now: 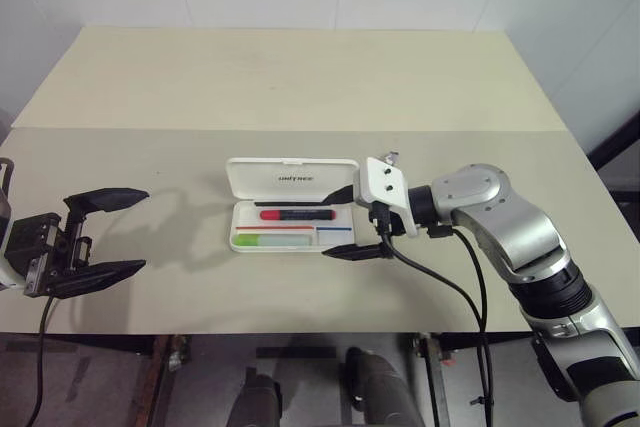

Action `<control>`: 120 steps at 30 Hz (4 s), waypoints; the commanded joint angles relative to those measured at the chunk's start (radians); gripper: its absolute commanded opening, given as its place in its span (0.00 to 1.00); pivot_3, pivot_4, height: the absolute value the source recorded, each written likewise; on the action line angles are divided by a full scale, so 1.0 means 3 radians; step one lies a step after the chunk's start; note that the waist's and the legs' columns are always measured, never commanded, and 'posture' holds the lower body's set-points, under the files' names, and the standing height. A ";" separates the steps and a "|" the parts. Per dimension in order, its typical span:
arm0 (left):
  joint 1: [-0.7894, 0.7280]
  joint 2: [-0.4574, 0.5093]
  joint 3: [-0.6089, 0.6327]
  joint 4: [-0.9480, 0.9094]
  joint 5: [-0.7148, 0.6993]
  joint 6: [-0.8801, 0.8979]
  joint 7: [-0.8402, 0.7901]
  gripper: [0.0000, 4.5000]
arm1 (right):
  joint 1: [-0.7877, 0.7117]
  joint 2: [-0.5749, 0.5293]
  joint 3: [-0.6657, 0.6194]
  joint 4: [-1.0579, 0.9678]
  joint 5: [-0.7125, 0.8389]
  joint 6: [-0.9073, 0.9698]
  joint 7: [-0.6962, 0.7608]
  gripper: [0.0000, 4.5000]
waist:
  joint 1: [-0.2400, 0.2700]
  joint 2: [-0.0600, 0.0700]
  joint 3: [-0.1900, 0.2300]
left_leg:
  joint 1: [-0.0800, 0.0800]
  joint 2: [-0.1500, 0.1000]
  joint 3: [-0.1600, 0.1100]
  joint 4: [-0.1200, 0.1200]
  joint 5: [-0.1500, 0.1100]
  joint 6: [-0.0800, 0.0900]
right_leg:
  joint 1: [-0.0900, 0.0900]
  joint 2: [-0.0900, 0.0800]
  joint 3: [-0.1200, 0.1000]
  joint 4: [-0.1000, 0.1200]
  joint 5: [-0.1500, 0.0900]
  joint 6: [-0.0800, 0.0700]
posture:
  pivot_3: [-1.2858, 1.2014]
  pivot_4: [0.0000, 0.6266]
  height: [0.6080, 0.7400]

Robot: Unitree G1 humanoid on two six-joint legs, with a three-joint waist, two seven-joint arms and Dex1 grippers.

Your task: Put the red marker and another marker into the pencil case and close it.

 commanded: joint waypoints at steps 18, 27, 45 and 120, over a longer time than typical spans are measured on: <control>-0.0636 -0.0082 0.0126 -0.0121 0.0322 0.0400 0.0403 1.00 | -0.0312 -0.0306 -0.0108 0.1615 -0.0925 -0.1013 -0.0455 1.00 | 0.0002 0.0000 0.0000 | -0.0003 -0.0002 0.0001 0.0003 0.0000 0.0000 | 0.0001 0.0000 0.0003 0.0001 0.0002 0.0004 | 0.52 0.24 1.00; -0.0933 -0.0185 0.0056 -0.0115 0.0400 0.0449 0.0483 1.00 | -0.0551 0.0143 -0.0416 0.2518 -0.0917 -0.1397 -0.1029 1.00 | -0.0005 0.0000 0.0000 | -0.0004 -0.0002 0.0003 0.0003 0.0000 -0.0001 | 0.0000 0.0000 0.0004 0.0002 0.0003 0.0005 | 0.52 0.24 1.00; -0.1584 0.0000 -0.0150 0.0559 0.0512 0.0949 0.0037 1.00 | -0.1083 0.0515 -0.0748 0.4217 -0.0914 -0.1784 -0.1502 1.00 | -0.0080 0.0001 0.0001 | -0.0003 -0.0002 0.0004 0.0002 0.0002 -0.0004 | 0.0000 0.0000 0.0005 0.0003 0.0003 0.0006 | 0.52 0.24 1.00; -0.0958 -0.0279 0.0003 -0.0121 0.0402 0.0892 -0.0056 1.00 | -0.0499 -0.0123 -0.0834 0.0122 0.0560 0.0549 -0.0136 0.09 | -0.0001 0.0010 0.0006 | -0.0006 -0.0004 0.0002 0.0001 0.0016 -0.0011 | -0.0003 0.0000 0.0014 0.0001 0.0020 0.0007 | 0.52 0.24 1.00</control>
